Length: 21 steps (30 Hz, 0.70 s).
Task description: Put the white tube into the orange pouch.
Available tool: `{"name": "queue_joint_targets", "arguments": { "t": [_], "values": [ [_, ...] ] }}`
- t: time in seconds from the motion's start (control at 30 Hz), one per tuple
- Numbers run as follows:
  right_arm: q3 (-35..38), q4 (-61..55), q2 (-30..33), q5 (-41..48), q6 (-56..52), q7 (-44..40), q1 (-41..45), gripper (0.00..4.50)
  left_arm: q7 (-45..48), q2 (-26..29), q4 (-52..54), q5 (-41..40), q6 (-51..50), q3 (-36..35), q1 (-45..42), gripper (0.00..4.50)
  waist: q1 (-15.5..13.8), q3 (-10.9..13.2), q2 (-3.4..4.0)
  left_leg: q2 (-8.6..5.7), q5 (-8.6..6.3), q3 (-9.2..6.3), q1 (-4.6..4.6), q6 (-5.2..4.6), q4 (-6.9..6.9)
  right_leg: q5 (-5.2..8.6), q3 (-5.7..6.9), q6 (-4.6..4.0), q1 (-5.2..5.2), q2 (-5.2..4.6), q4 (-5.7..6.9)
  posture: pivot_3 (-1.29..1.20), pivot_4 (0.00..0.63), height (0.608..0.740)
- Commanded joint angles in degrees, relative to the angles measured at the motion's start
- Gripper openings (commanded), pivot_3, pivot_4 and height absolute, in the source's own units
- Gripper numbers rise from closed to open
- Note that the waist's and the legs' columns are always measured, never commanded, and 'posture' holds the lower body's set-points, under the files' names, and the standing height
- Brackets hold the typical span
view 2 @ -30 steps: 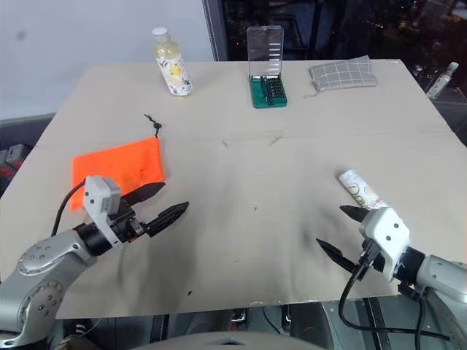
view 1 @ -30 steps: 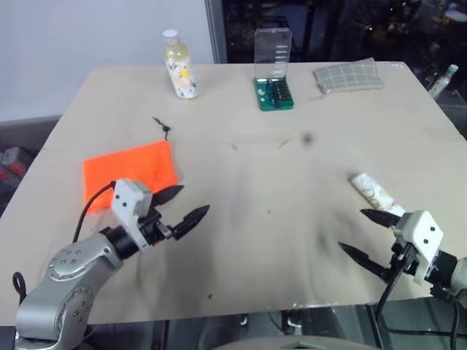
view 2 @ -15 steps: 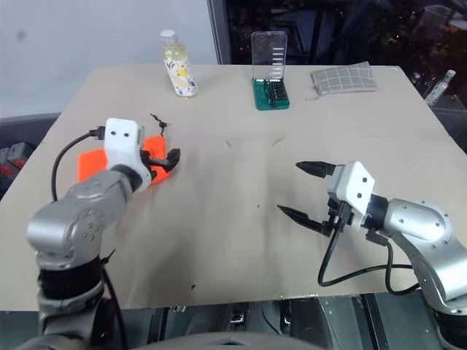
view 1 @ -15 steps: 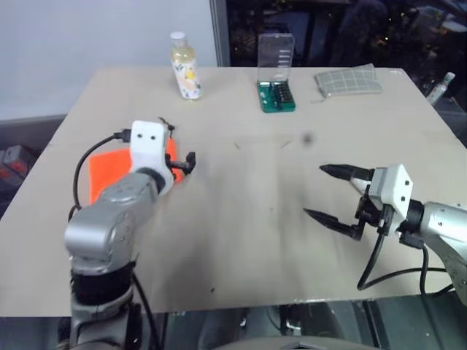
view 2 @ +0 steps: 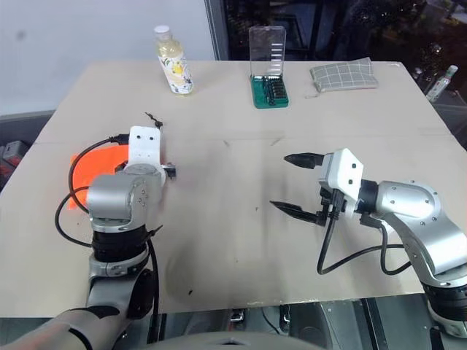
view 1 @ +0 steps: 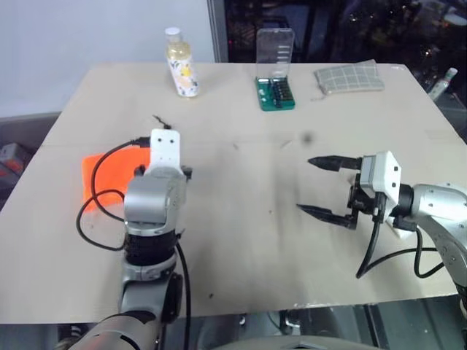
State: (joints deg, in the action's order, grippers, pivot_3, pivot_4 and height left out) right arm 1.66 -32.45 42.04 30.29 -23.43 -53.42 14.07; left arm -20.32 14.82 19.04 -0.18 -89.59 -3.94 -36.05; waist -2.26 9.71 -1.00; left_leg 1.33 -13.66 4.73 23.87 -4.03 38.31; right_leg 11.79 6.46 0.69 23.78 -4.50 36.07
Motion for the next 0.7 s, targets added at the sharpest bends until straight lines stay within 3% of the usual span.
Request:
{"name": "queue_joint_targets", "arguments": {
  "t": [0.03, 0.1, 0.13, 0.17, 0.3, 0.4, 0.43, 0.67, 0.7],
  "values": [
    [0.66, -0.81, 0.11, 0.38, 0.93, -0.06, 0.75, 4.5, -0.29, 0.22, -0.27, 3.07, 3.45, 0.64, 0.3, 4.25, -0.02, 0.0, 0.0, 0.0, 0.01, 0.0, -0.01, 0.02, 0.02, 0.0, 0.01, 0.0, 0.0, -0.03, 0.04, 0.0, 0.15, 0.74],
    [0.55, -0.86, -0.01, 0.3, 0.85, 0.12, 0.76, 4.5, 0.49, 0.27, -1.06, 3.71, 4.81, 0.85, 0.4, 3.7, -0.04, 0.0, 0.0, -0.02, 0.0, 0.0, -0.03, 0.06, 0.04, 0.0, 0.0, -0.01, 0.0, -0.09, 0.12, 0.0, 0.15, 0.74],
    [0.47, -0.85, -0.04, 0.19, 0.87, 0.18, 0.77, 4.5, 0.82, 0.34, -1.65, 4.14, 5.64, 0.99, 0.51, 3.26, -0.04, 0.0, 0.0, -0.01, 0.0, 0.0, -0.03, 0.06, 0.06, 0.0, 0.0, -0.01, 0.01, -0.1, 0.15, 0.0, 0.15, 0.74],
    [0.45, -0.85, -0.05, 0.11, 0.9, 0.22, 0.75, 4.5, 1.13, 0.41, -2.42, 4.45, 6.52, 1.06, 0.67, 2.55, -0.04, 0.0, -0.01, -0.02, 0.0, 0.0, -0.04, 0.07, 0.06, -0.01, 0.0, -0.02, 0.01, -0.1, 0.16, 0.0, 0.15, 0.74],
    [0.43, -0.87, -0.02, 0.11, 0.84, 0.27, 0.62, 4.5, 2.05, 0.48, -4.8, 5.23, 9.31, 1.28, 0.87, 1.49, -0.05, 0.01, -0.01, -0.02, 0.02, 0.0, -0.03, 0.04, 0.06, -0.13, 0.0, -0.22, 0.02, -0.12, 0.19, 0.0, 0.15, 0.74],
    [0.57, -0.92, 0.06, 0.29, 0.74, 0.15, 0.36, 4.5, 2.68, 0.17, -5.8, 5.95, 10.27, 0.86, 0.71, 0.21, -0.04, 0.02, -0.03, -0.02, 0.03, 0.0, -0.01, -0.01, 0.04, -0.13, 0.0, -0.23, 0.03, -0.11, 0.18, 0.0, 0.15, 0.74],
    [0.59, -0.91, 0.02, 0.24, 0.79, 0.18, 0.23, 4.5, 3.03, 0.31, -5.99, 6.17, 10.58, 0.87, 0.94, 0.05, -0.03, 0.02, -0.03, -0.02, 0.03, 0.0, -0.01, -0.01, 0.04, -0.13, 0.01, -0.22, 0.03, -0.11, 0.18, 0.0, 0.15, 0.74],
    [0.64, -0.84, -0.34, 0.11, 0.94, 0.61, 0.05, 4.5, 4.13, -0.2, -6.97, 7.33, 10.62, 0.02, 1.09, 0.05, -0.04, 0.02, -0.04, -0.02, 0.03, -0.01, -0.01, 0.01, 0.05, -0.1, 0.03, -0.17, 0.03, -0.12, 0.18, 0.0, 0.15, 0.74],
    [0.64, -0.79, -0.39, 0.04, 0.96, 0.65, 0.06, 4.5, 6.05, -0.72, -7.04, 5.62, 11.25, -1.51, 1.29, 0.29, -0.04, 0.02, -0.04, -0.02, 0.02, 0.0, -0.01, 0.01, 0.05, -0.1, 0.03, -0.17, 0.03, -0.12, 0.18, 0.0, 0.15, 0.74]
  ]
}}
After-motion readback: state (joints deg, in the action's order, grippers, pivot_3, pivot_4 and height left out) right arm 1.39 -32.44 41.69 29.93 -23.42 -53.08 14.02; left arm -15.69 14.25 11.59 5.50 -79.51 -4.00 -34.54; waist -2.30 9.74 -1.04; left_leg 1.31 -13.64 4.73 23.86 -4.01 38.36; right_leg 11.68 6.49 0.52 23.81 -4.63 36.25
